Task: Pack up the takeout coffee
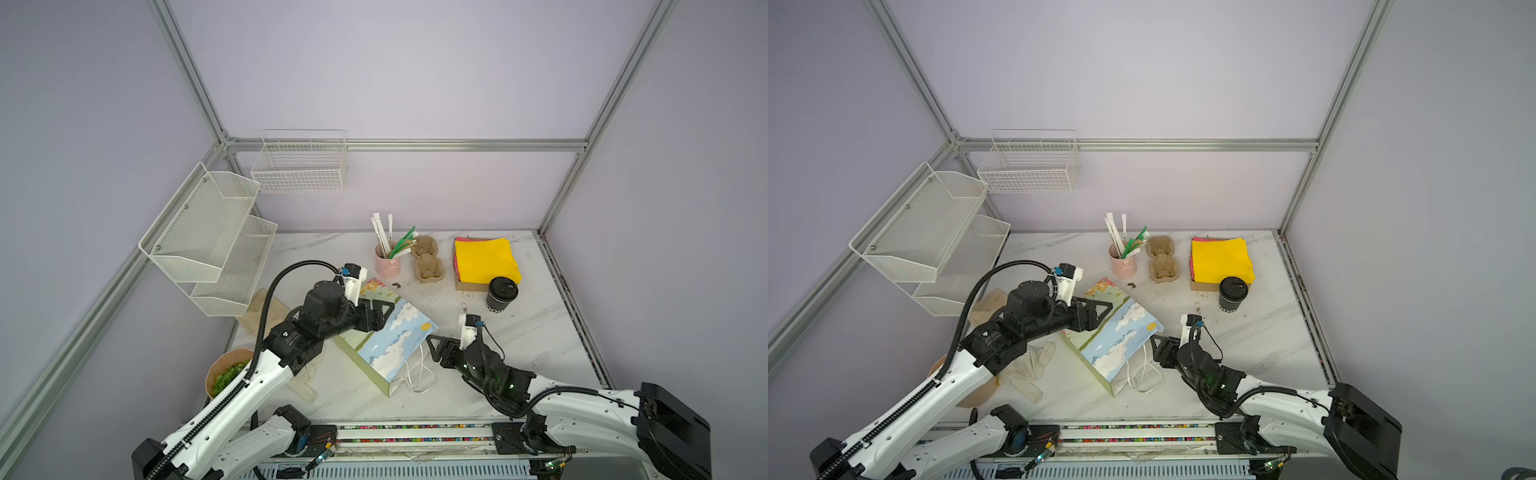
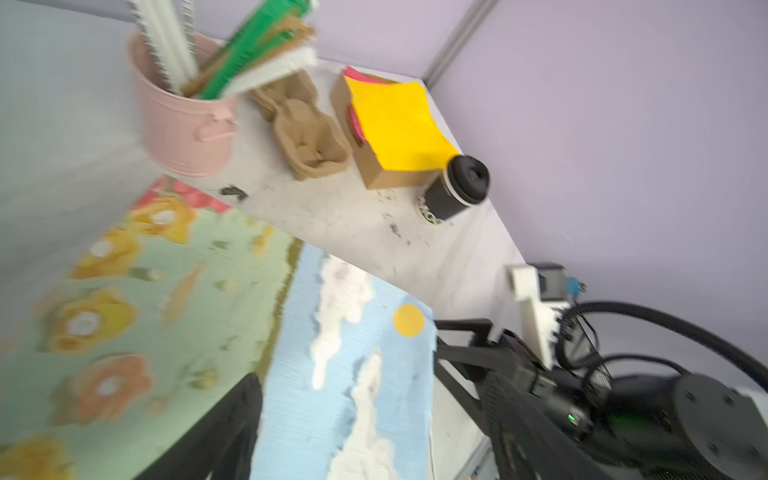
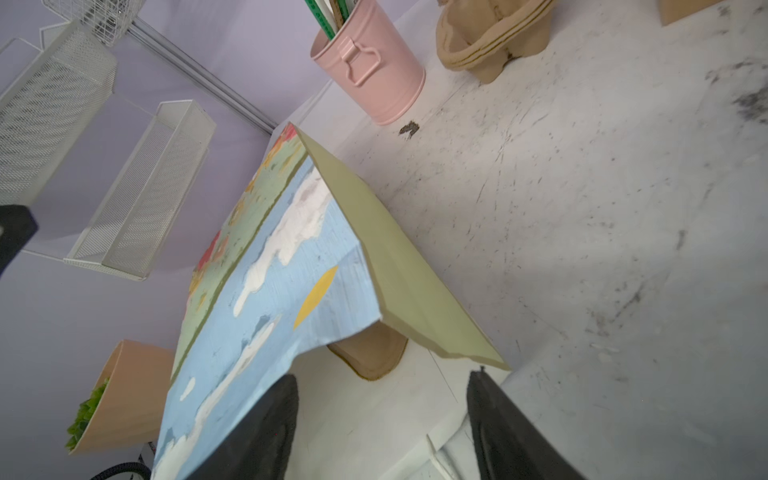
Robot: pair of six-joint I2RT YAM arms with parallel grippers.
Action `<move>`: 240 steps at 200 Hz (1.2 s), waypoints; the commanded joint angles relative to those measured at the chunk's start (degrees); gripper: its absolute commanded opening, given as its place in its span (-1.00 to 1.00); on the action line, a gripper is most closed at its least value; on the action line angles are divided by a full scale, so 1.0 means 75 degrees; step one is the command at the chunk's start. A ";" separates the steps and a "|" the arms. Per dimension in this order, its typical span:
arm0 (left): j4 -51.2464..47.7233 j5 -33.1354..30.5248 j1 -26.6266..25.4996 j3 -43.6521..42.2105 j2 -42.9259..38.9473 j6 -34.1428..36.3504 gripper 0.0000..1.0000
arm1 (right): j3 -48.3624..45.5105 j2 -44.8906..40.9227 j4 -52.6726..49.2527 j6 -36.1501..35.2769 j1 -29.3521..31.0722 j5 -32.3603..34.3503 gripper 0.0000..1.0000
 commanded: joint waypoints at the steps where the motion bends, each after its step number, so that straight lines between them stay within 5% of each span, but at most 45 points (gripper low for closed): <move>1: -0.1012 -0.0307 0.1046 0.0898 0.0277 -0.0241 0.68 | 0.0266 -0.0815 -0.1537 0.0140 -0.0203 0.0006 0.38; 38: -0.1547 -0.0439 0.2188 0.1007 0.0660 -0.0614 0.69 | 0.0769 -0.1271 -0.2031 0.0136 -0.0218 -0.0756 0.53; 75: -0.1720 -0.0740 0.2848 0.0845 0.0949 -0.0593 0.71 | 0.1354 -0.0083 -0.0942 0.0212 -0.0181 -0.2100 0.52; 121: -0.1779 -0.1294 0.3073 0.0767 0.1430 -0.0417 0.72 | 0.1559 0.0298 -0.0807 0.0819 0.0025 -0.2018 0.45; 151: -0.1740 -0.1041 0.3164 0.0796 0.2017 -0.0499 0.72 | 0.1327 0.0289 -0.0183 0.1437 0.0030 -0.2325 0.37; 196: -0.1692 -0.0591 0.3349 0.0923 0.2611 -0.0668 0.72 | 0.1667 -0.0331 -0.1662 0.1554 0.0232 -0.1752 0.34; 240: -0.1532 0.0070 0.3359 0.0906 0.2988 -0.0765 0.72 | 0.2019 0.0708 -0.1414 0.1673 0.0390 -0.2161 0.34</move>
